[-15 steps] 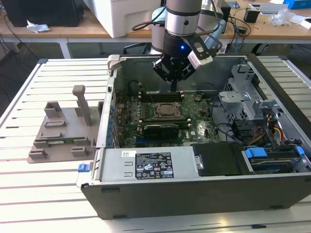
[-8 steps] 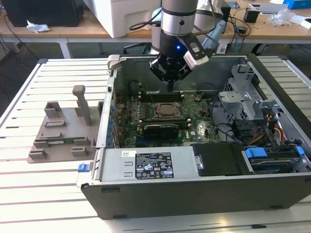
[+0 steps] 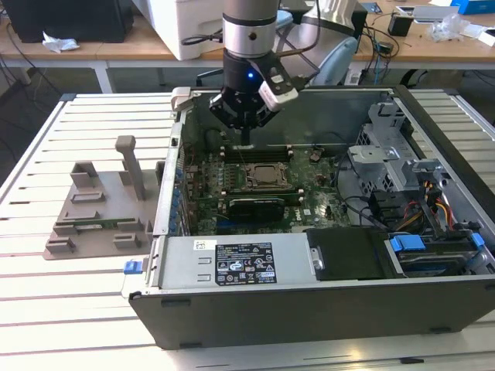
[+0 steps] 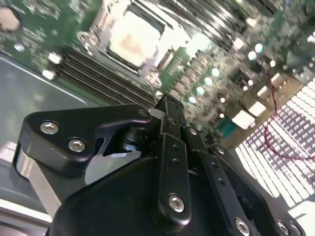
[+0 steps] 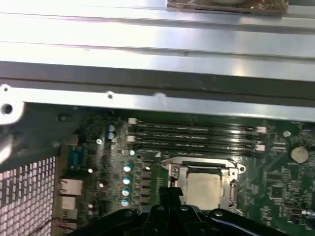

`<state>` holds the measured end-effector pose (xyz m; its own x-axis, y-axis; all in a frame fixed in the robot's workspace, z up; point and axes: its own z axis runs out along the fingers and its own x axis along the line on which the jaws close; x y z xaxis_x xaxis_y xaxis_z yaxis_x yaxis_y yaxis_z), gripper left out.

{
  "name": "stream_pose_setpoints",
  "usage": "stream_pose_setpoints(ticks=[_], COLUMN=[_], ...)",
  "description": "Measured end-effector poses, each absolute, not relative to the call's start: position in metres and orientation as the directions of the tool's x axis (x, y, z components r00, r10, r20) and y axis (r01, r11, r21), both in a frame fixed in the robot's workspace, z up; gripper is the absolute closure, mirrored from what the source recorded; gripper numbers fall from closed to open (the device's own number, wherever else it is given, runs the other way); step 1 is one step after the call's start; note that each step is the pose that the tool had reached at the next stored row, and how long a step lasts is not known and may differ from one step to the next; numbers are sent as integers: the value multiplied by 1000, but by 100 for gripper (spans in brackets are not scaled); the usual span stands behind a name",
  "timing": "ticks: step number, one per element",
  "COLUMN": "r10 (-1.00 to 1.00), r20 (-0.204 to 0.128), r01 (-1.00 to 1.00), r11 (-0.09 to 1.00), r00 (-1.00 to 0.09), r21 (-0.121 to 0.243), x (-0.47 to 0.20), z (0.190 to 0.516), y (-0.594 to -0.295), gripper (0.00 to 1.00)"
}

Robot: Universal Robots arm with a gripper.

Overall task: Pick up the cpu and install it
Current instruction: 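Install the first cpu locking lever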

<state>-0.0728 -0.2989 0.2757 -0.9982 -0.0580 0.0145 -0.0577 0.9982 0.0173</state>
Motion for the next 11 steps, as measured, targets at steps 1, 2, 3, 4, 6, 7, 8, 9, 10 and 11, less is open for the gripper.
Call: stream_pose_setpoints(ticks=[1, 2, 3, 4, 6, 7, 8, 9, 10, 11], r10=[-58, -58, -58, -58, -58, -58, -58, -58, -58, -58], r20=[15, 15, 14, 14, 14, 14, 15, 14, 14, 14], r01=[-58, -58, -58, -58, -58, -58, -58, -58, -58, -58], r11=[998, 998, 998, 998, 998, 998, 998, 998, 998, 998], r00=[-998, -998, -998, -998, -998, -998, -998, -998, -998, -998], r21=[17, 18, 18, 18, 18, 18, 18, 18, 18, 18], x=[-79, -85, -88, -91, -96, -96, -96, -96, -95, -93], z=[275, 275, 274, 274, 271, 269, 267, 266, 265, 265], y=[-296, -293, -292, -290, -285, -284, -281, -281, -281, -281], gripper=[89, 89, 89, 89, 89, 89, 89, 89, 89, 89])
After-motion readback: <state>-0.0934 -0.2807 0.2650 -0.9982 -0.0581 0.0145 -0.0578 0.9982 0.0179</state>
